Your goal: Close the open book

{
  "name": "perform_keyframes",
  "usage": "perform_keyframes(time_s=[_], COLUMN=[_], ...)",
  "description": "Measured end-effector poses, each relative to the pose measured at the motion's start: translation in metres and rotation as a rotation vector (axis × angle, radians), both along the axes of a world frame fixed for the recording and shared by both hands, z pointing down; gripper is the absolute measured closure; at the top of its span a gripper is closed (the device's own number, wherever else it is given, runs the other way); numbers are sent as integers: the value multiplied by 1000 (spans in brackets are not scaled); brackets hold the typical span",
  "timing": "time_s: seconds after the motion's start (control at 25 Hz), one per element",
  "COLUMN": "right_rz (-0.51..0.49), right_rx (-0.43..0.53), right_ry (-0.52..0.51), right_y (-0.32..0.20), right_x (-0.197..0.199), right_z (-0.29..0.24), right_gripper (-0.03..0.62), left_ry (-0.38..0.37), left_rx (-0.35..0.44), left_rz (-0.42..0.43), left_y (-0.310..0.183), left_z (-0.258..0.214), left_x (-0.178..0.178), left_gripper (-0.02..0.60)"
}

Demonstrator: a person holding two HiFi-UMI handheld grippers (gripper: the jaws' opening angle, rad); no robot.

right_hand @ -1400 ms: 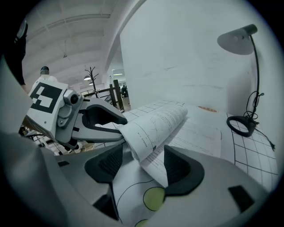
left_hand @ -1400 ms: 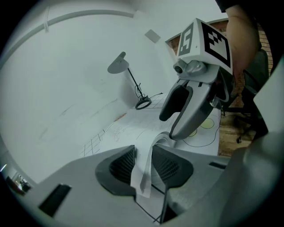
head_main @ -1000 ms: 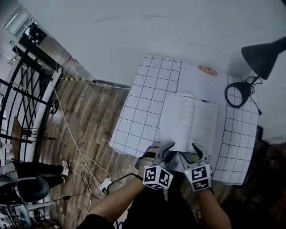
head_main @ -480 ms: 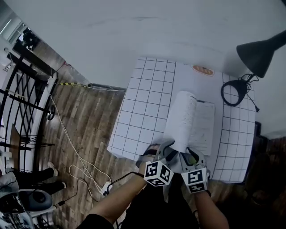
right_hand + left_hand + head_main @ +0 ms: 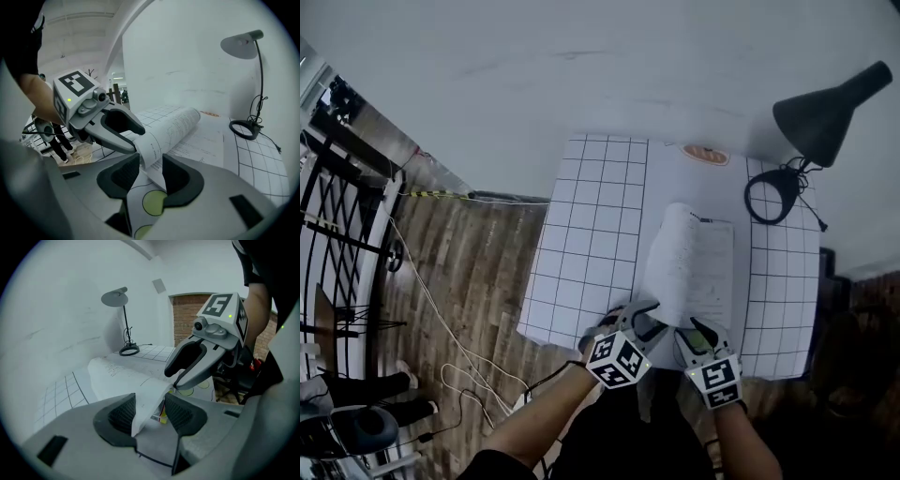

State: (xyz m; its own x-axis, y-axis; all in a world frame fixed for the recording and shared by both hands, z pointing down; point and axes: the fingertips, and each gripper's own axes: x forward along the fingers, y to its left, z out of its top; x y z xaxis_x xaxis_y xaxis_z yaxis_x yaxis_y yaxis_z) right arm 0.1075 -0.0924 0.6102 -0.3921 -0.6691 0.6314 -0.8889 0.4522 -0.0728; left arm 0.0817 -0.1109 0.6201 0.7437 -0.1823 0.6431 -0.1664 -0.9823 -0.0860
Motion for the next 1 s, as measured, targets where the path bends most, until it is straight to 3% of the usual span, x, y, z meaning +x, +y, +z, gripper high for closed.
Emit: perform_keyframes(time_s=[0.12,0.32,0.52,0.72,1.0], right_rz=[39,96,125,192,148], right_rx=[-5,-2,-49,-112,-134], right_ry=[-20,-43,-64,-114,-161], right_y=[3,-24,-44,-48,-46], right_x=[18,28,12,20,35], right_z=[-11,-26,-20,-11,-15], right_gripper=[441,425,412,404,426], left_ry=[-5,-27,104,129,111], left_rx=[-33,28,-25,-50,-36], left_rz=[46,150,212,276,289], left_y=[-1,2,6,4,0], left_z=[0,-7,-30,-31,-47], left_x=[1,8,21,22,18], left_gripper=[402,402,402,402,402])
